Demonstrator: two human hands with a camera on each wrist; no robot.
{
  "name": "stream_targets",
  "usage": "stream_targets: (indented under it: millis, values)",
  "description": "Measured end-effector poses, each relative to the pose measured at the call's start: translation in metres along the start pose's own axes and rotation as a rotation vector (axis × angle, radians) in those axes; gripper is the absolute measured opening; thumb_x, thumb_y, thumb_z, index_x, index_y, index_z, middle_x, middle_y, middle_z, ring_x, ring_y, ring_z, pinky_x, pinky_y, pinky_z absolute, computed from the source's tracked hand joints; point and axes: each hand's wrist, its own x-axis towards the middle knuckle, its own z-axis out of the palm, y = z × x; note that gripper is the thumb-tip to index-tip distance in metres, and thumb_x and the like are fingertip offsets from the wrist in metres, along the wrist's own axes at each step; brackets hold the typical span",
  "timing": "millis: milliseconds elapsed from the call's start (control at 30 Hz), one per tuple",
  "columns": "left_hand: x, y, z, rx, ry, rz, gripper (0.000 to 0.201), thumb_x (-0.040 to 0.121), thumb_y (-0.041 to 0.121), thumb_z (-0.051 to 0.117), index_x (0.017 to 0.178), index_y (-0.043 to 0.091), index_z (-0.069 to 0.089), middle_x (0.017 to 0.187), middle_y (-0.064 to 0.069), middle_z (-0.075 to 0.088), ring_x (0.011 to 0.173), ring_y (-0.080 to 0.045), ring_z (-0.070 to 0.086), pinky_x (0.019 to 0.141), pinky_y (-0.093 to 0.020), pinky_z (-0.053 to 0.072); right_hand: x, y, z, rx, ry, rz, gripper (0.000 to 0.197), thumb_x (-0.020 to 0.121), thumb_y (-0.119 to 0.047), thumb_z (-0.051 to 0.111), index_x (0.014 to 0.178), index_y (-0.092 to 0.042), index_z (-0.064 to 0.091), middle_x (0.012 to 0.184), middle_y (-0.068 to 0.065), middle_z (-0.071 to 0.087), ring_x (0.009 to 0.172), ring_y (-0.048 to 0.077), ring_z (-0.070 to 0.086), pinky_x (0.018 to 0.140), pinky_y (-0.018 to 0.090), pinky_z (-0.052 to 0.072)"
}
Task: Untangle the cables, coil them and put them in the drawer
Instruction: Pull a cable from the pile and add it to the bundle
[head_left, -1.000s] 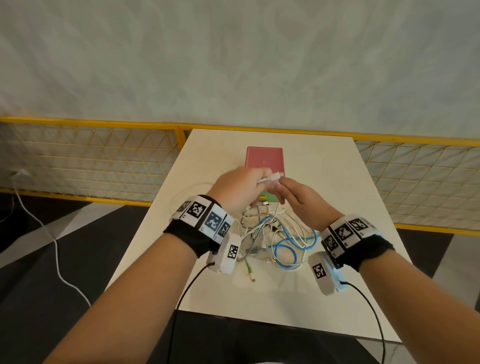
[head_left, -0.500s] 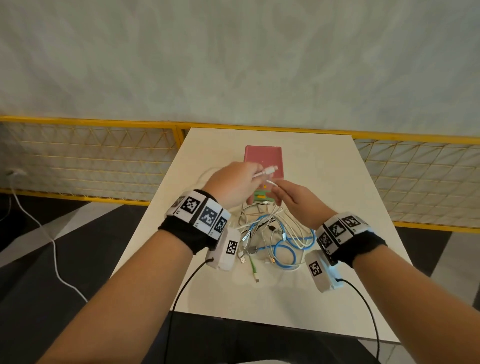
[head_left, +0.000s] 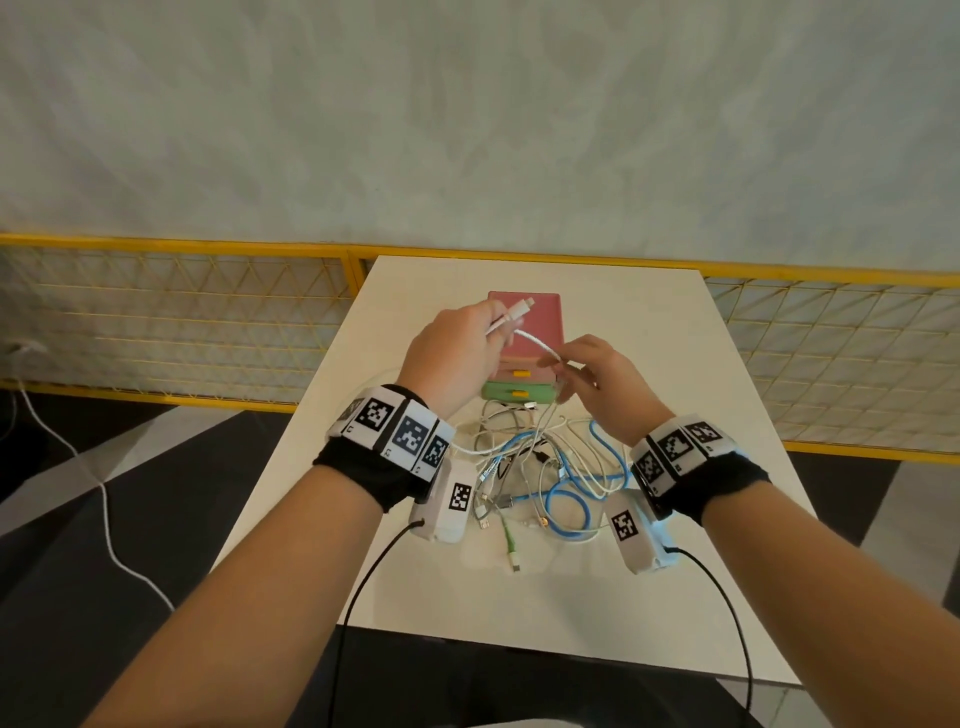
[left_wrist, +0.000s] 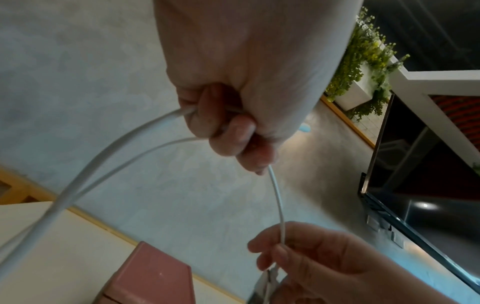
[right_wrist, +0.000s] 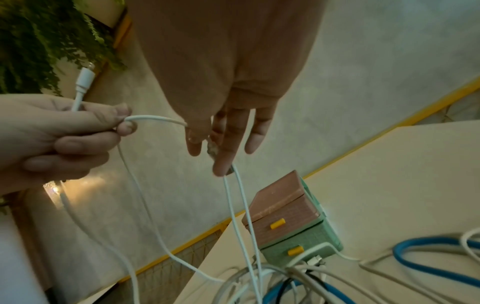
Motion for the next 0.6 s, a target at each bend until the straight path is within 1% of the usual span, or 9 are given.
stream_targets:
  millis: [67, 100, 133, 200, 300, 400, 433, 533, 600]
  values:
    - [-0.003, -0.001, 0.003, -0.012, -0.006, 0.003, 0.026, 0.102, 0.034, 0.044, 0.081, 0.022, 0.054, 0.054, 0.004, 0.057, 0.054, -0.021, 0.056, 0.063, -0.04, 0.051, 0.0, 0.005, -0.002, -0.066, 0.014, 0.035, 0.016, 0.095, -0.007, 0.048, 0.101, -0.012, 0.063, 0.095, 0.0, 0.056, 0.072, 0.016, 0.067, 0.075, 0.023, 0.054]
    - [-0.003, -0.001, 0.005, -0.03, 0.0, 0.001, 0.026, 0.102, 0.033, 0.045, 0.08, 0.022, 0.054, 0.054, 0.004, 0.057, 0.054, -0.02, 0.055, 0.063, -0.04, 0.051, -0.001, 0.006, -0.001, -0.075, -0.011, 0.072, 0.013, 0.096, -0.009, 0.048, 0.101, -0.011, 0.059, 0.094, 0.001, 0.06, 0.073, 0.017, 0.068, 0.076, 0.028, 0.054]
    - [-0.003, 0.0, 0.008, -0.049, 0.005, -0.004, 0.027, 0.102, 0.033, 0.045, 0.079, 0.022, 0.054, 0.054, 0.003, 0.057, 0.054, -0.019, 0.054, 0.064, -0.041, 0.051, -0.003, 0.007, 0.001, -0.073, -0.051, 0.106, 0.011, 0.097, -0.012, 0.046, 0.102, -0.011, 0.057, 0.091, 0.0, 0.062, 0.073, 0.016, 0.069, 0.076, 0.03, 0.052]
    - [-0.003, 0.0, 0.012, -0.069, 0.008, -0.017, 0.029, 0.102, 0.035, 0.044, 0.078, 0.021, 0.054, 0.053, 0.003, 0.057, 0.053, -0.018, 0.054, 0.065, -0.041, 0.052, -0.008, 0.006, 0.007, -0.054, -0.115, 0.13, 0.013, 0.098, -0.013, 0.042, 0.105, -0.011, 0.052, 0.084, -0.006, 0.061, 0.073, 0.015, 0.067, 0.075, 0.028, 0.048]
    - [-0.001, -0.002, 0.011, -0.067, 0.008, -0.034, 0.03, 0.102, 0.034, 0.044, 0.079, 0.02, 0.055, 0.054, 0.003, 0.058, 0.055, -0.019, 0.057, 0.067, -0.04, 0.053, -0.014, 0.004, 0.009, -0.016, -0.124, 0.106, 0.015, 0.099, -0.011, 0.037, 0.108, -0.012, 0.049, 0.078, -0.008, 0.053, 0.073, 0.017, 0.056, 0.074, 0.029, 0.046]
    - [-0.002, -0.006, 0.011, -0.049, 0.003, -0.032, 0.03, 0.102, 0.032, 0.044, 0.073, 0.028, 0.05, 0.054, 0.003, 0.059, 0.056, -0.018, 0.058, 0.068, -0.039, 0.053, -0.017, 0.005, 0.007, 0.017, -0.15, 0.124, 0.016, 0.099, -0.014, 0.039, 0.111, -0.012, 0.049, 0.078, -0.005, 0.053, 0.073, 0.017, 0.053, 0.071, 0.019, 0.046]
    - [-0.002, -0.006, 0.011, -0.041, 0.003, -0.032, 0.031, 0.102, 0.032, 0.044, 0.072, 0.03, 0.048, 0.054, 0.003, 0.059, 0.058, -0.02, 0.06, 0.068, -0.039, 0.053, -0.018, 0.007, 0.008, 0.016, -0.159, 0.134, 0.014, 0.099, -0.015, 0.041, 0.109, -0.012, 0.05, 0.079, -0.004, 0.056, 0.075, 0.018, 0.055, 0.073, 0.02, 0.046]
    - [-0.003, -0.006, 0.013, -0.043, 0.02, -0.04, 0.03, 0.102, 0.033, 0.043, 0.073, 0.03, 0.05, 0.054, 0.004, 0.059, 0.058, -0.019, 0.059, 0.067, -0.038, 0.053, -0.018, 0.013, 0.009, -0.003, -0.162, 0.129, 0.012, 0.098, -0.016, 0.042, 0.1, -0.009, 0.052, 0.083, 0.0, 0.059, 0.082, 0.023, 0.059, 0.08, 0.032, 0.047]
    - [-0.003, -0.005, 0.014, -0.056, 0.026, -0.056, 0.029, 0.103, 0.034, 0.043, 0.076, 0.026, 0.052, 0.053, 0.004, 0.058, 0.057, -0.019, 0.057, 0.067, -0.038, 0.052, -0.017, 0.015, 0.012, -0.002, -0.142, 0.098, 0.012, 0.098, -0.013, 0.042, 0.094, -0.01, 0.053, 0.085, 0.003, 0.057, 0.082, 0.019, 0.056, 0.078, 0.028, 0.043]
